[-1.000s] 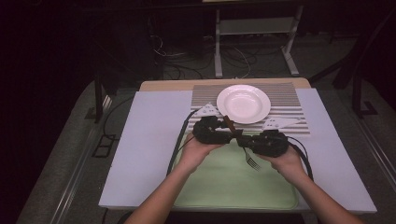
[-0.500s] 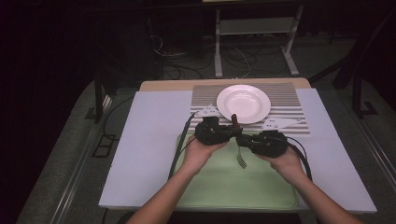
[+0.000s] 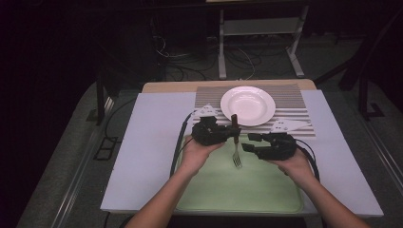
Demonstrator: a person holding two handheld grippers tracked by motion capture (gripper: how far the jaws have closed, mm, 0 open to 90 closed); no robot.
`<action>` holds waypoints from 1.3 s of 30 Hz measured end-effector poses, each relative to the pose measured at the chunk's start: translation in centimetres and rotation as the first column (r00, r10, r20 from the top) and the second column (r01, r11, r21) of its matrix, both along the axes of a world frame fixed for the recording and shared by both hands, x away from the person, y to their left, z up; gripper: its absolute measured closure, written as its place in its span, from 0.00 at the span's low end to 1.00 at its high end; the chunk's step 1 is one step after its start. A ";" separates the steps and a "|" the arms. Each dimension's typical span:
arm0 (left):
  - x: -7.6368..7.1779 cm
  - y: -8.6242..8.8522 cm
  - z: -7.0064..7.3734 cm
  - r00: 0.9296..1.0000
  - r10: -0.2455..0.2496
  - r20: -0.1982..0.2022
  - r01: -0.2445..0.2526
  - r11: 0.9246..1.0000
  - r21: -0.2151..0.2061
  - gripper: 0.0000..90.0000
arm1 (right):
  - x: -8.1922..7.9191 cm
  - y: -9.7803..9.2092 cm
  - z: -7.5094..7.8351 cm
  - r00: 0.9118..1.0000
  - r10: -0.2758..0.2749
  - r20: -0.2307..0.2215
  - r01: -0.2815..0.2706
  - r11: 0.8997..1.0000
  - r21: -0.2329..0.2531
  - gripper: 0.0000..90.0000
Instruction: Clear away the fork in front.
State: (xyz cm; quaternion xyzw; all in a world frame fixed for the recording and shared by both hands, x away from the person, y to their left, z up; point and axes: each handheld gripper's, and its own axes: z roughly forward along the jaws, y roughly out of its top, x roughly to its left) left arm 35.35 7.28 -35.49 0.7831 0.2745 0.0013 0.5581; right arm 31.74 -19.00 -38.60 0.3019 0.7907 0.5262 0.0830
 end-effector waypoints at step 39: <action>0.3 11.6 -3.0 0.983 0.139 -0.117 -0.126 0.985 0.116 0.80 | -3.2 -9.6 -5.3 0.977 -0.211 0.014 0.211 0.970 -0.120 0.09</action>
